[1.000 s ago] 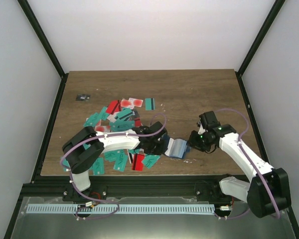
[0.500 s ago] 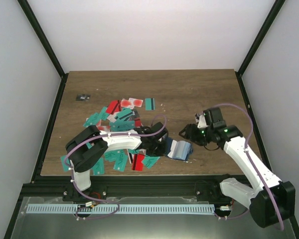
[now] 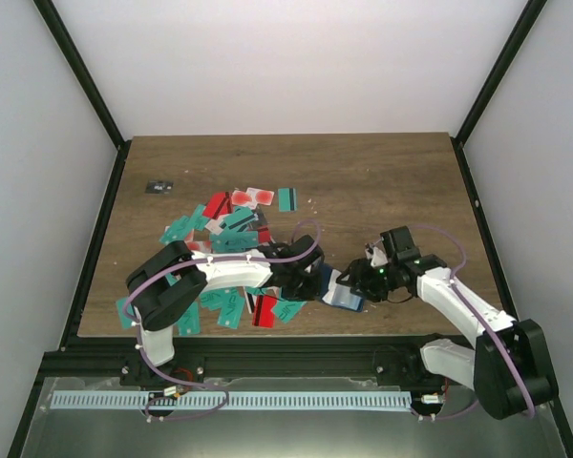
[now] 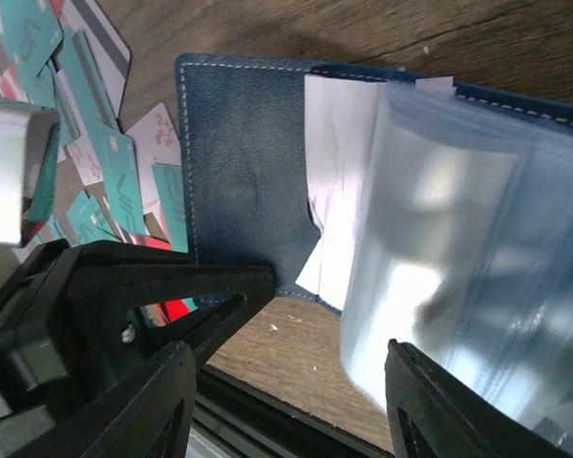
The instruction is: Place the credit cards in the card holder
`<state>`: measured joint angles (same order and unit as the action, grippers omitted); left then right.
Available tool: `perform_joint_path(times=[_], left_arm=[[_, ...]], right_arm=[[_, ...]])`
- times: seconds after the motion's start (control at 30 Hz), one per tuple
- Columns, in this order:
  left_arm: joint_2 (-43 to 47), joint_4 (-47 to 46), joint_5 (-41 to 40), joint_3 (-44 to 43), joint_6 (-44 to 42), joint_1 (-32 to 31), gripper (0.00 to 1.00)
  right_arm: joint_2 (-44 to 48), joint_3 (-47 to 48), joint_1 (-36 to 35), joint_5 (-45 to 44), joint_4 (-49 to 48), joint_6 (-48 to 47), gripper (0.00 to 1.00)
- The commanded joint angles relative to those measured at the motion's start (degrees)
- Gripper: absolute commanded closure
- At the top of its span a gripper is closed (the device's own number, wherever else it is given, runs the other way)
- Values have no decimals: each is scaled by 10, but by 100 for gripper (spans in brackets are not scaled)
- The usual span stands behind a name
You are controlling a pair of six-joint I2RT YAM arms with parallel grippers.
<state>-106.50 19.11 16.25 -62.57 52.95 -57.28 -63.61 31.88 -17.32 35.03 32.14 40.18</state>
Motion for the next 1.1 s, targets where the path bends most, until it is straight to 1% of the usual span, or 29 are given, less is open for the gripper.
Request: perform_joint_path(times=[0.0, 0.27, 0.5, 0.73, 1.07], left_arm=[[-8, 5, 5, -4, 1, -5, 96], [-10, 7, 6, -3, -3, -5, 96], [-17, 5, 11, -3, -6, -5, 96], [-22, 2, 17, -3, -12, -5, 96], [-46, -34, 42, 6, -17, -5, 96]], right_arm=[[-14, -12, 4, -11, -24, 6, 44], [-14, 4, 4, -79, 8, -9, 44], [-32, -3, 4, -94, -9, -18, 44], [-32, -24, 4, -49, -61, -16, 44], [7, -30, 4, 35, -113, -3, 44]])
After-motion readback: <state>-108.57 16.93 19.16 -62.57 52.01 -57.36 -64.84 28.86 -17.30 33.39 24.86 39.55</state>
